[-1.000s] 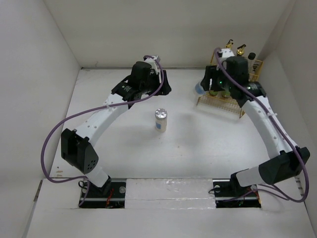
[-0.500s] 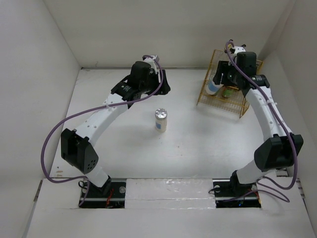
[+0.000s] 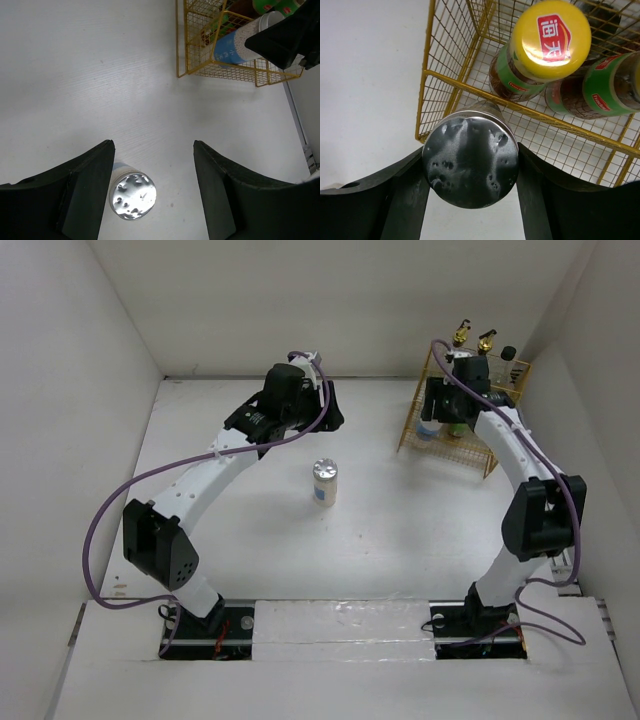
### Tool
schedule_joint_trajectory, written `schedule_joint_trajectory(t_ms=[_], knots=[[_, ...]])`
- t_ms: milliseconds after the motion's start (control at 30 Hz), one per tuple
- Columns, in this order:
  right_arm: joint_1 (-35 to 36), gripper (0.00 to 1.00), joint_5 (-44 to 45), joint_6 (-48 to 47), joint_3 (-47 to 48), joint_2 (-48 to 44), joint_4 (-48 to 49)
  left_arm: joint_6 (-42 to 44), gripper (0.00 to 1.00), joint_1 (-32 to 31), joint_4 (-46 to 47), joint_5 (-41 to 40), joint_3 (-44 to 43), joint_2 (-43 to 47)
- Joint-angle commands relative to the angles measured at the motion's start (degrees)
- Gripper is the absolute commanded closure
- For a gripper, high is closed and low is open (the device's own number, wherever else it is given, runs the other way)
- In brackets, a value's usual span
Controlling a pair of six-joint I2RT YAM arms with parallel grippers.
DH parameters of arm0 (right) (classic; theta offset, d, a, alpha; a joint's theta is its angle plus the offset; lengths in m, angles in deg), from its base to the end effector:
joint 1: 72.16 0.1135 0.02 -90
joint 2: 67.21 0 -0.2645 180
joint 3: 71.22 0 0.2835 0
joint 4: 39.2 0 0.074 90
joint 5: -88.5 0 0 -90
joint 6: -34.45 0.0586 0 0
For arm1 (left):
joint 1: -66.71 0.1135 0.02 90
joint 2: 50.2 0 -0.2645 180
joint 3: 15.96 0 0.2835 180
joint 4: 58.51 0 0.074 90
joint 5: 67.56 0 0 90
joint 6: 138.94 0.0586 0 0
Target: Organize the condiment bottles
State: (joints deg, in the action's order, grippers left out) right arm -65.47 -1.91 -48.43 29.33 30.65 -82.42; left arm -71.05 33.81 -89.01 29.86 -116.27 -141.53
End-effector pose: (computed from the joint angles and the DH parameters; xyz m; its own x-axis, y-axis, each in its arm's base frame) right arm 0.4371 0.0517 0.3027 -0.6556 0.0479 -0.7536 -0.0410 0.9943 0.0988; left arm 0.3561 -0.2394 0.3737 -0.5260 -0.1042 -0.8440 0.4765 0.7859 -0.3940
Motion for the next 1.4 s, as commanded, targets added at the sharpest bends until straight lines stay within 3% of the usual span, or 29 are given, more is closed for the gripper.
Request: schedule_joint_trajectory(t_ms=[0,233,400,533,600,633,700,900,1000,1167,1200,1367], knots=[[1.0,0.47,1.5,-0.1,1.7,-0.8,5.4,0.0,0.40,0.2,0.5,-0.6,-1.9,2.2],[2.8,0.09,3.0,-1.4,5.6,-3.5,2.8,0.0,0.38,0.2,0.0,-1.7,-2.5,2.2],[6.4,0.05,3.0,-3.6,2.4,-10.6,1.6,0.0,0.33,2.3,-1.2,-1.7,-5.2,2.2],[14.0,0.22,-5.8,-4.1,-7.9,-16.7,7.3,-0.5,0.33,2.3,-3.7,-8.0,-7.7,4.1],[20.2,0.17,-10.2,-4.7,-11.9,-17.5,11.6,-1.9,0.33,2.3,-4.7,-12.8,-8.2,5.5],[22.3,0.08,-11.0,-4.7,-13.8,-17.5,12.3,-1.9,0.31,2.3,-4.7,-14.1,-8.2,6.1],[27.2,0.00,-13.5,-6.3,-13.8,-15.8,11.8,-3.1,0.30,2.3,-5.4,-17.2,-8.8,7.1],[34.8,0.00,-14.1,-10.6,-8.5,-7.0,10.5,-1.1,0.26,2.3,-8.4,-22.3,-11.8,7.1],[35.8,0.00,-10.9,-11.3,-5.6,-2.2,9.7,-0.6,0.23,2.3,-9.8,-25.6,-13.7,7.1],[35.2,0.00,-6.5,-6.8,-3.5,3.2,16.6,-0.6,0.22,2.3,-9.8,-26.7,-13.7,7.7],[35.2,0.02,-7.0,-6.8,-2.3,4.3,16.6,-0.6,0.22,2.3,-10.4,-26.7,-13.7,8.2],[35.2,0.45,-5.7,-6.2,2.0,6.5,12.5,0.0,0.21,2.3,-10.4,-26.7,-13.7,8.2]])
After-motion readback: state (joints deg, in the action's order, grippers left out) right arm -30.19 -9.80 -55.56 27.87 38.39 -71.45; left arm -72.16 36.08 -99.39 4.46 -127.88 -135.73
